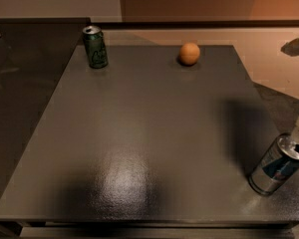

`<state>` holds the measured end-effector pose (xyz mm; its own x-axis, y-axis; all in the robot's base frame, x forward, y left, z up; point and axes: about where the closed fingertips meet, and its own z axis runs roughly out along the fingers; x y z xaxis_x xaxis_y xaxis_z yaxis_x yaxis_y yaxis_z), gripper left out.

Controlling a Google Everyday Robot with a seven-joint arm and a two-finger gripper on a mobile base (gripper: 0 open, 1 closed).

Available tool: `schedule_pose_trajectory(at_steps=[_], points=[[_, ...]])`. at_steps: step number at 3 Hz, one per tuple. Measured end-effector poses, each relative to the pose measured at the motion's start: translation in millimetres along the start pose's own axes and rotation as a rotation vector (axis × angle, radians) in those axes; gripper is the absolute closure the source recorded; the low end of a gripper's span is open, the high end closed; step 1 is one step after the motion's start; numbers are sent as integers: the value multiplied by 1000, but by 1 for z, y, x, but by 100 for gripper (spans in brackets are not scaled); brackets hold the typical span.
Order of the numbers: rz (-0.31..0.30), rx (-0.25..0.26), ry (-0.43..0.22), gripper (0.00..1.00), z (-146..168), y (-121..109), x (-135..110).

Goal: Move redbull can near orange

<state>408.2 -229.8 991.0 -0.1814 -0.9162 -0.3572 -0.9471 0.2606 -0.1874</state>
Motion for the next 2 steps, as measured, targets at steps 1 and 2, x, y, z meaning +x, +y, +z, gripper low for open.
schedule_pose_trajectory(at_steps=[1, 2], points=[[4, -23, -58, 0, 0, 11, 18], [-16, -60, -117, 0, 8, 24, 33]])
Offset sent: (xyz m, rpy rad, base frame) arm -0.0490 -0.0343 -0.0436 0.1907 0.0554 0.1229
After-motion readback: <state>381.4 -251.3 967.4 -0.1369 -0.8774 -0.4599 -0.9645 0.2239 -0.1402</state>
